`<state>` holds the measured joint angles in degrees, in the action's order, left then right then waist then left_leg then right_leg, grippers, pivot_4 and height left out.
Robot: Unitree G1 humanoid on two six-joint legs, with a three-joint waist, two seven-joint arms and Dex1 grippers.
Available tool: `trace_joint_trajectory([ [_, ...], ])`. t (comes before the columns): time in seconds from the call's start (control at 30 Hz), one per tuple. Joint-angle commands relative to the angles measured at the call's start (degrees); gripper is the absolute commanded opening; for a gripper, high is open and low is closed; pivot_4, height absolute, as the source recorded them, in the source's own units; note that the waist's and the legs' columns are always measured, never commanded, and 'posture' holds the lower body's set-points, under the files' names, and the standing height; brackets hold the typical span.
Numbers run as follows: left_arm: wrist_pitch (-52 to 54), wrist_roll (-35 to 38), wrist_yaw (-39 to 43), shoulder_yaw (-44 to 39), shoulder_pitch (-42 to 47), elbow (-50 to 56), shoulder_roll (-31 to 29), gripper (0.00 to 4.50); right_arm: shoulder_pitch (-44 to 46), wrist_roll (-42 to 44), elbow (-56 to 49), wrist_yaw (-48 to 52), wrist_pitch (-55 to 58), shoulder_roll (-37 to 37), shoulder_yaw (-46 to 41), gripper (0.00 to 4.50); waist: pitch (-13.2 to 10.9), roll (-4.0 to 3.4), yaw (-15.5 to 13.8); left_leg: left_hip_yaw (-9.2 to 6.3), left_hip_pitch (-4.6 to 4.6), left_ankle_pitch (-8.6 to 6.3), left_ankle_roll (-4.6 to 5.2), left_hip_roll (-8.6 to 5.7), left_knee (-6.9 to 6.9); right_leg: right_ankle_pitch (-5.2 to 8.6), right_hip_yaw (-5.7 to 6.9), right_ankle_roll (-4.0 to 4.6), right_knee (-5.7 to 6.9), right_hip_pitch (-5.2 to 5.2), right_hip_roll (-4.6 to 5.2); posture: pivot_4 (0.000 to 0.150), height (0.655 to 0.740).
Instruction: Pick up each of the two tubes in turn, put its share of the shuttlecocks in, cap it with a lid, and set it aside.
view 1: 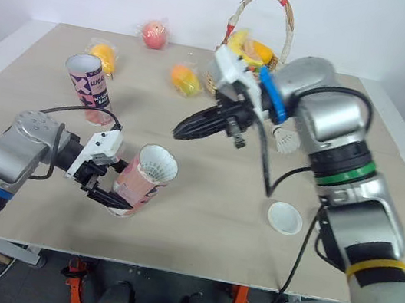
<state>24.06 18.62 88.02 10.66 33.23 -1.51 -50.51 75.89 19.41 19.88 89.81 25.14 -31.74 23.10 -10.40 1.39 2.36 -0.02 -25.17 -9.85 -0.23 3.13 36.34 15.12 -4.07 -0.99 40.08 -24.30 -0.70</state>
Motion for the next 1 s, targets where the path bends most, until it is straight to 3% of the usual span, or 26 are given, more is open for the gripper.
trace_joint_trajectory([
  [0.03,-0.62,0.26,-0.42,-0.66,0.46,0.78,0.31,3.61,-1.45,0.16,-3.12,2.42,-2.52,-2.81,-2.68,0.04,0.0,0.0,0.06,0.0,0.01,0.0,0.0,0.01,-0.01,0.02,0.0,-0.01,0.0,0.0,-0.01,0.15,0.74],
  [0.2,-0.9,0.07,0.19,-0.18,0.92,0.21,0.5,3.61,-5.52,1.07,-8.38,1.27,-0.51,-3.71,-3.75,0.04,0.0,0.0,0.17,0.0,0.02,0.0,0.01,0.03,-0.01,0.08,0.0,-0.16,0.0,-0.01,-0.02,0.15,0.74],
  [0.43,-1.72,-0.53,0.96,0.59,2.7,-1.4,0.99,3.61,-7.25,-1.7,-12.88,-1.23,2.5,1.13,0.62,0.04,0.0,0.0,0.18,-0.01,0.02,0.0,0.01,0.04,0.0,0.08,0.01,-0.16,0.0,-0.01,-0.04,0.15,0.74],
  [1.0,-1.44,-0.17,-0.48,-0.46,1.3,-0.31,1.67,3.61,0.74,-17.26,1.59,0.02,-1.25,18.72,16.83,0.04,0.01,0.01,0.21,-0.03,0.0,0.0,0.0,0.07,0.01,0.08,0.04,-0.14,0.01,-0.02,-0.07,0.15,0.74],
])
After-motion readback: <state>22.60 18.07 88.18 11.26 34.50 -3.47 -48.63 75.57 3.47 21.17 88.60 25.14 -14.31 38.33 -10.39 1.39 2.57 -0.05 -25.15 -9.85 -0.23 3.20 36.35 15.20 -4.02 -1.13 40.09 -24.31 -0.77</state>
